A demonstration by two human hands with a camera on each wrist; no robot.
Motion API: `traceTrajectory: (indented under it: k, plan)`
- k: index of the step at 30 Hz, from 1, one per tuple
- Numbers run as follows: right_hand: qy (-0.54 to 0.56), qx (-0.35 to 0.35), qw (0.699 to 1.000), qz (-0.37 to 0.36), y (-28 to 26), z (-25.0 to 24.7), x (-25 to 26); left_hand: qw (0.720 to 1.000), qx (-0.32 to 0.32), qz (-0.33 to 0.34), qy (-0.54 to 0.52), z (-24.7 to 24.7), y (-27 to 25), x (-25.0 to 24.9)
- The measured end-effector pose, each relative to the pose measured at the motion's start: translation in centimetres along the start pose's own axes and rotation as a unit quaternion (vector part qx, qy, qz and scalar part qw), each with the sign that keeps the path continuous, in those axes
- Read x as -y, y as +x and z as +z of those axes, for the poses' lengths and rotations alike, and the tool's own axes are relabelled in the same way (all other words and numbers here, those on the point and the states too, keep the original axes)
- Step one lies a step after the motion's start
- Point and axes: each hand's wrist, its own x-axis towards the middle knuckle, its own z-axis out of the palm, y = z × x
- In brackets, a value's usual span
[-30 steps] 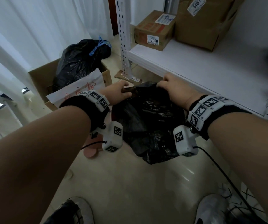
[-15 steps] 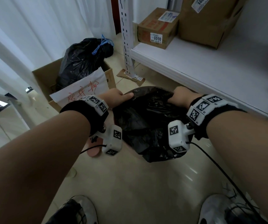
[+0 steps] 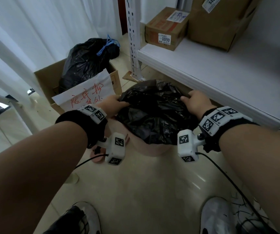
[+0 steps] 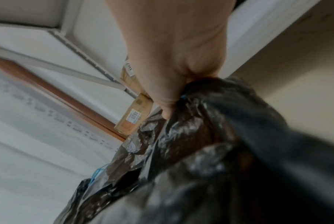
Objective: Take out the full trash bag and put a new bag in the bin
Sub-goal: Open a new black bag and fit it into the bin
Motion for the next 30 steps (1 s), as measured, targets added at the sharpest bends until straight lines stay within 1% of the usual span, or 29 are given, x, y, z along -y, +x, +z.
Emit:
traceTrajectory:
  k: [1,2,3,4,5,6,8,9,10,11,14,16,17,18,19,20,21,23,24,25,28,29,30]
  plan:
    - [0.018,-0.027,0.999,-0.001,-0.2,0.0,-0.1,0.999,0.003,-0.009,-0.05,0.1,-0.3,0.2]
    - [0.031,-0.047,0.998,0.002,-0.4,-0.1,-0.3,0.997,-0.003,-0.006,-0.078,0.2,-0.5,0.4]
    - [0.049,-0.057,0.997,0.001,-0.7,-0.1,-0.4,0.996,-0.011,-0.002,-0.094,0.2,-0.6,0.7]
    - [0.075,-0.048,0.996,0.009,-0.9,0.0,-0.7,0.993,-0.019,0.007,-0.116,0.2,-0.7,1.1]
    - [0.111,-0.024,0.993,0.022,-1.1,0.2,-0.8,0.989,-0.016,0.0,-0.15,0.1,-1.1,1.2]
    - [0.159,0.02,0.986,0.048,-1.5,0.3,-1.0,0.982,-0.007,-0.006,-0.19,-0.1,-1.5,1.4]
    - [0.26,0.105,0.954,0.102,-2.5,0.5,-1.3,0.969,0.005,-0.016,-0.247,-0.5,-2.4,1.6]
    - [0.291,0.128,0.941,0.12,-3.1,0.5,-1.5,0.965,0.002,-0.016,-0.263,-0.6,-3.0,1.7]
    - [0.307,0.135,0.933,0.132,-3.7,0.5,-1.6,0.96,-0.006,-0.012,-0.279,-0.7,-3.5,1.6]
    - [0.32,0.124,0.929,0.136,-4.1,0.4,-1.7,0.96,-0.023,-0.007,-0.278,-0.8,-3.9,1.5]
    - [0.313,0.036,0.942,0.113,-5.0,-0.2,-1.7,0.975,-0.093,0.033,-0.199,-0.7,-5.3,0.7]
    - [0.303,-0.009,0.951,0.065,-5.5,-0.6,-1.5,0.978,-0.133,0.087,-0.136,-0.5,-6.1,0.0]
    - [0.282,-0.031,0.958,0.026,-5.7,-0.8,-1.5,0.978,-0.145,0.124,-0.081,-0.5,-6.4,-0.3]
    - [0.243,-0.056,0.968,-0.024,-6.0,-1.0,-1.4,0.976,-0.145,0.163,-0.009,-0.7,-6.6,-0.7]
    - [0.185,-0.081,0.976,-0.081,-6.3,-1.4,-1.3,0.969,-0.13,0.191,0.082,-0.9,-6.9,-1.1]
    - [0.116,-0.097,0.979,-0.134,-6.5,-1.6,-1.3,0.957,-0.11,0.209,0.17,-1.2,-7.1,-1.4]
    - [0.043,-0.102,0.977,-0.179,-6.7,-1.9,-1.4,0.94,-0.091,0.218,0.245,-1.4,-7.1,-1.5]
    - [-0.078,-0.089,0.967,-0.225,-7.2,-1.9,-1.9,0.921,-0.062,0.223,0.313,-1.5,-7.4,-1.4]
    - [-0.104,-0.085,0.961,-0.24,-7.4,-1.9,-2.1,0.912,-0.05,0.237,0.33,-1.4,-7.7,-1.2]
    - [-0.109,-0.077,0.958,-0.254,-7.7,-2.0,-2.1,0.902,-0.038,0.254,0.348,-1.2,-8.0,-1.2]
    - [-0.114,-0.02,0.944,-0.308,-8.7,-2.2,-2.0,0.864,-0.031,0.286,0.413,-0.8,-8.3,-1.2]
    - [-0.145,-0.004,0.937,-0.319,-9.0,-2.4,-2.0,0.849,-0.036,0.288,0.442,-0.8,-8.3,-1.4]
    - [-0.202,0.004,0.923,-0.328,-9.3,-2.4,-2.0,0.832,-0.042,0.29,0.472,-0.9,-8.3,-1.5]
